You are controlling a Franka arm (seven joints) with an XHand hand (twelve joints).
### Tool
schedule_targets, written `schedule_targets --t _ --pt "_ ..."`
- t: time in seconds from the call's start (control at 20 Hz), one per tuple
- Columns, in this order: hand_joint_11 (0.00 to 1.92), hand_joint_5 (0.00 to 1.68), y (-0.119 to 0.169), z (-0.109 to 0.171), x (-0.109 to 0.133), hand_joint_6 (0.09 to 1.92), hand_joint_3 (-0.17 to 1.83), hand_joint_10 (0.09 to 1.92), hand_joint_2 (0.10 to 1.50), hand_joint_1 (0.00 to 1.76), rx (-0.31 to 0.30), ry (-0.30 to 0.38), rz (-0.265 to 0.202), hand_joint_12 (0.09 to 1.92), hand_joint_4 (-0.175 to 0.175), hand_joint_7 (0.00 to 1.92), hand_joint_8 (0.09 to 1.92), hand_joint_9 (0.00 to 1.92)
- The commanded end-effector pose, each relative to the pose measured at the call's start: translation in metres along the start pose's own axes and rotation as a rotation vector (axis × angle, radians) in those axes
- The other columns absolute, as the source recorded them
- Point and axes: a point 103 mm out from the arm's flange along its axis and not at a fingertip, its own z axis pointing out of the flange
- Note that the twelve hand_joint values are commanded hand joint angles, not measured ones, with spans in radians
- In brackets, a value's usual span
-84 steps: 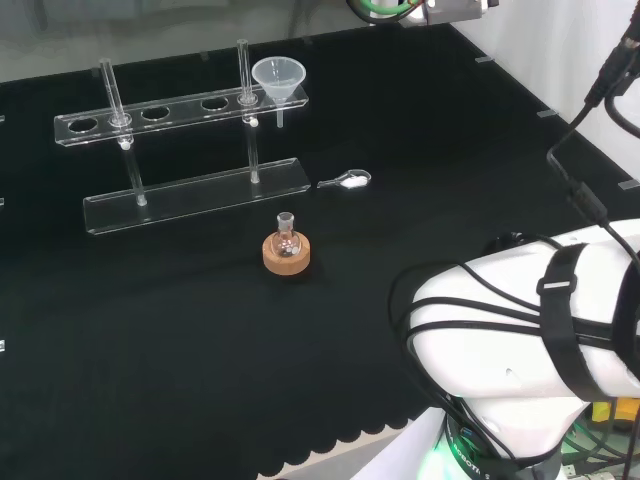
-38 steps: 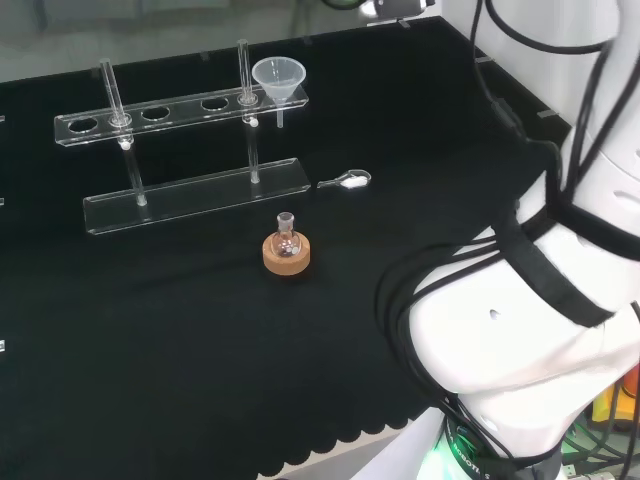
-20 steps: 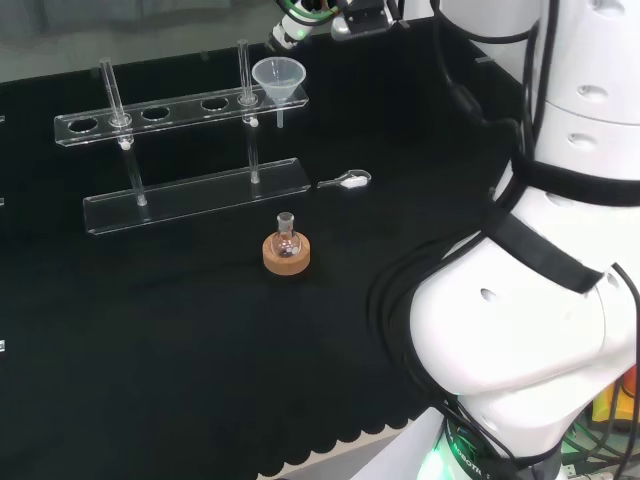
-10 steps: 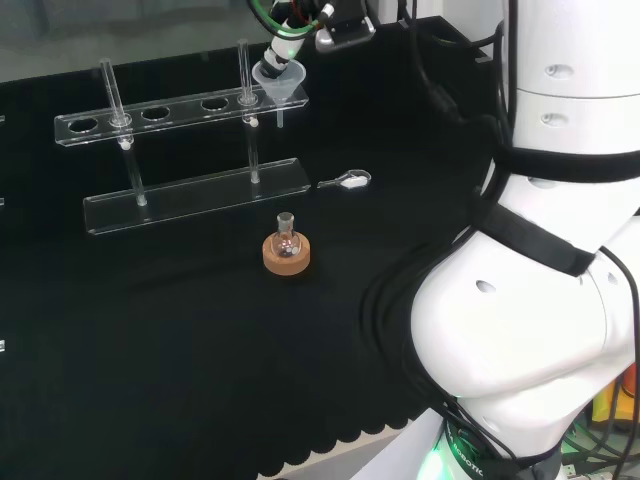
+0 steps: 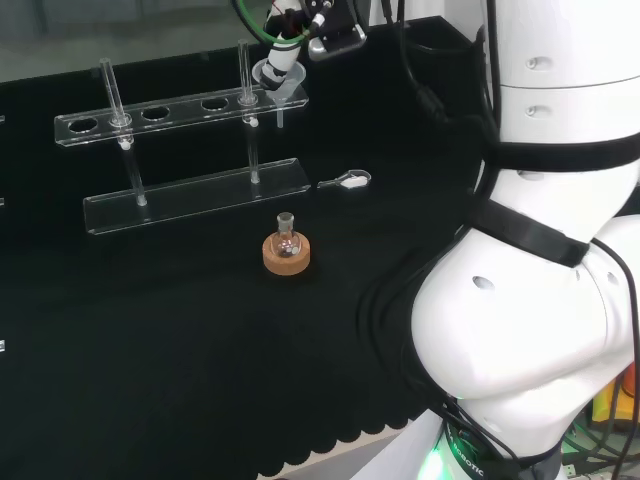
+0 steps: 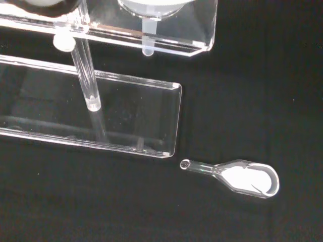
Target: Pick up the funnel from the transparent funnel stand.
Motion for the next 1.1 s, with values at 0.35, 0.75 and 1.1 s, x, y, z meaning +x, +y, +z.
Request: schedule_targets --t 0.35,0.75,1.1 --pt "0.24 0.12 0.014 0.010 0.004 0.09 0.49 0.84 0.62 0.71 0.017 -0.025 -0.010 1.47 -0.057 0.00 0.65 0.20" --pt "0.25 0.13 0.018 0.014 0.003 0.09 0.51 0.85 0.61 0.72 0.017 -0.035 -0.010 1.46 -0.058 0.00 0.67 0.22" --pt "0.27 0.15 0.026 0.021 0.004 0.09 0.52 0.85 0.61 0.72 0.032 -0.046 -0.013 1.46 -0.059 0.01 0.69 0.25"
